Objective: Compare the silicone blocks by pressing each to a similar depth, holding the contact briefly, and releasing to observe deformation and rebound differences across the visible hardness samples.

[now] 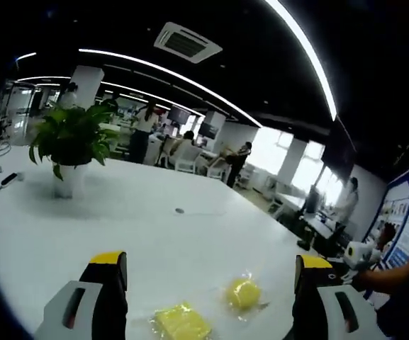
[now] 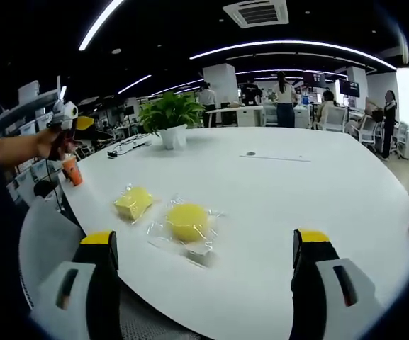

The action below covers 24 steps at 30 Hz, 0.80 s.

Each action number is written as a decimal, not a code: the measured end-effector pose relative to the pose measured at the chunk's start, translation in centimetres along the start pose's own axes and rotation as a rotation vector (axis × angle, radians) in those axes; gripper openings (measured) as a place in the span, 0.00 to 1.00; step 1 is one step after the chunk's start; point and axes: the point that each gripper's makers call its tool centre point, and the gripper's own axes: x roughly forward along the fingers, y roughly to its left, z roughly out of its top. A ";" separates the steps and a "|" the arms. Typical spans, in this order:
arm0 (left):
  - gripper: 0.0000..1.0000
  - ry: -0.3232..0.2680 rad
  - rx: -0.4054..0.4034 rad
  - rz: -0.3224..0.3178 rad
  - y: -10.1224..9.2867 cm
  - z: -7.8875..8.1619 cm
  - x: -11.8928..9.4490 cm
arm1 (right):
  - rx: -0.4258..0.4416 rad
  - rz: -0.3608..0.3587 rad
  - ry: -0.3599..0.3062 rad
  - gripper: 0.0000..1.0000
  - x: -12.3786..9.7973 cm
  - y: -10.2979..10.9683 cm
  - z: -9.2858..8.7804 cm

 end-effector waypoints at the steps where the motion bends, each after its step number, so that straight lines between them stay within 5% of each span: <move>1: 1.00 0.006 0.003 -0.005 -0.1 -0.2 0.3 | 0.001 -0.001 0.001 0.96 -0.1 0.0 0.0; 16: 1.00 0.162 -0.009 -0.082 -2.0 -5.5 5.9 | 0.010 -0.009 0.013 0.96 -0.1 -0.5 -0.4; 24: 1.00 0.246 -0.082 -0.115 -2.2 -9.1 8.7 | 0.015 -0.010 0.012 0.96 0.3 -0.3 -0.5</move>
